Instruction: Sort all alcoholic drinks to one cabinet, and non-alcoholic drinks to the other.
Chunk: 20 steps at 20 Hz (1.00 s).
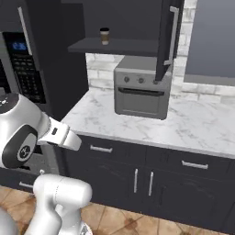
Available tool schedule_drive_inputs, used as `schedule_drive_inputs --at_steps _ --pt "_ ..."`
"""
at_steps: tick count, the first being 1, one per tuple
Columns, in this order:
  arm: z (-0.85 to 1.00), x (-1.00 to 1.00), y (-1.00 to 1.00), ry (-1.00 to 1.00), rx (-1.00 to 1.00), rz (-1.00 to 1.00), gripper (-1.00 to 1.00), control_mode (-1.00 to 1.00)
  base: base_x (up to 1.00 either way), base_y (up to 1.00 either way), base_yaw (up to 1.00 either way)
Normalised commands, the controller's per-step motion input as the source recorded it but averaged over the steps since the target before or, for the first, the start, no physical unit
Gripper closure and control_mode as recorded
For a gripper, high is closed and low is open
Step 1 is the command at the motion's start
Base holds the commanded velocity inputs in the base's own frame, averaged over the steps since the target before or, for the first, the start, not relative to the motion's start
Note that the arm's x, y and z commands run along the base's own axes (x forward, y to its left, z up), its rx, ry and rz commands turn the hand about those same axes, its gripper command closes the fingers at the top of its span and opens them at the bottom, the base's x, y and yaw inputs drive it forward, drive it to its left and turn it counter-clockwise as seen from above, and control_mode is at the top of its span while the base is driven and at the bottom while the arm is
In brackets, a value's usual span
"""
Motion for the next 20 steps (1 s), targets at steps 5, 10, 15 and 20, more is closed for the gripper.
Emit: schedule_drive_inputs --at_steps 5,10,15,20 --pt "0.0 0.0 0.0 0.0 0.0 0.0 -1.0 1.0 -0.34 -0.99 -0.03" --pt "0.0 0.0 0.0 0.0 0.0 0.0 -1.0 1.0 -0.14 -1.0 -0.03" --pt "0.0 0.0 0.0 0.0 0.0 0.0 -1.0 1.0 -0.01 -1.0 -0.02" --pt "0.0 0.0 0.0 0.0 0.0 0.0 -1.0 1.0 0.0 -1.0 -0.01"
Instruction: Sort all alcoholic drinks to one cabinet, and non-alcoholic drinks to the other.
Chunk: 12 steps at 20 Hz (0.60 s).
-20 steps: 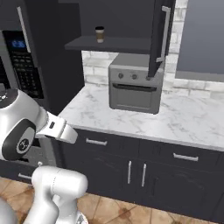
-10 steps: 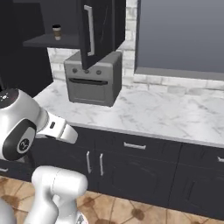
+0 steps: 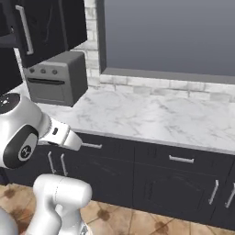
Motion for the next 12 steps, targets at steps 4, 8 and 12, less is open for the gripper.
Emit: schedule_drive_inputs --at_steps 4,8,12 --pt "0.0 0.0 0.0 0.0 0.0 0.0 -1.0 1.0 0.0 -1.0 -0.02" --pt "0.0 0.0 0.0 0.0 0.0 0.0 -1.0 1.0 0.0 -1.0 -0.02" --pt "0.0 0.0 0.0 0.0 0.0 0.0 -1.0 1.0 0.0 -1.0 -0.01"
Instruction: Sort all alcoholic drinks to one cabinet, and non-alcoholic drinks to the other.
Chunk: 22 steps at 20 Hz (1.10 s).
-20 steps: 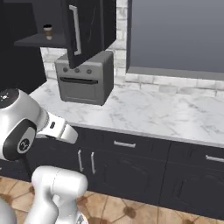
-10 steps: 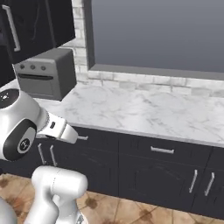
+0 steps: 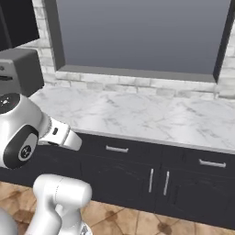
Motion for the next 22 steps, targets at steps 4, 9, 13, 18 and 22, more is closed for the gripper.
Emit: schedule_drive_inputs --at_steps 4,9,13,18,22 --pt "0.0 0.0 0.0 0.0 0.0 0.0 -1.0 1.0 0.0 -1.0 0.0" --pt "0.0 0.0 0.0 0.0 0.0 0.0 -1.0 1.0 0.0 -1.0 0.0" --pt "0.0 0.0 0.0 0.0 0.0 0.0 -1.0 1.0 0.0 -1.0 0.0" --pt "0.0 0.0 0.0 0.0 0.0 0.0 -1.0 1.0 -0.05 -1.0 0.0" --pt "0.0 0.0 0.0 0.0 0.0 0.0 -1.0 1.0 -0.09 -1.0 0.0"
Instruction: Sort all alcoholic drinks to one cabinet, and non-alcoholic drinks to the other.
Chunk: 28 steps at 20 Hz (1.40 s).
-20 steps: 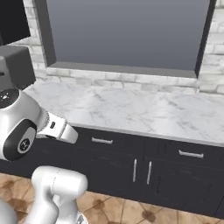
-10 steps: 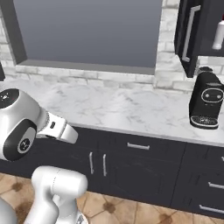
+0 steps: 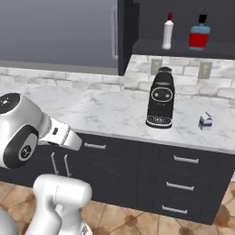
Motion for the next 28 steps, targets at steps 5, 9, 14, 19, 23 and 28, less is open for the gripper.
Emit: schedule_drive_inputs --at_steps 5,9,14,19,23,28 --pt "0.0 0.0 0.0 0.0 0.0 0.0 -1.0 1.0 -0.09 -1.0 0.0" --pt "0.0 0.0 0.0 0.0 0.0 0.0 -1.0 1.0 0.0 -1.0 0.0" --pt "0.0 0.0 0.0 0.0 0.0 0.0 -1.0 1.0 0.24 -0.91 0.0" --pt "0.0 0.0 0.0 0.0 0.0 0.0 -1.0 1.0 0.59 -0.65 0.0" --pt "0.0 0.0 0.0 0.0 0.0 0.0 -1.0 1.0 0.74 -0.41 0.0" --pt "0.0 0.0 0.0 0.0 0.0 0.0 -1.0 1.0 0.06 0.03 0.0"
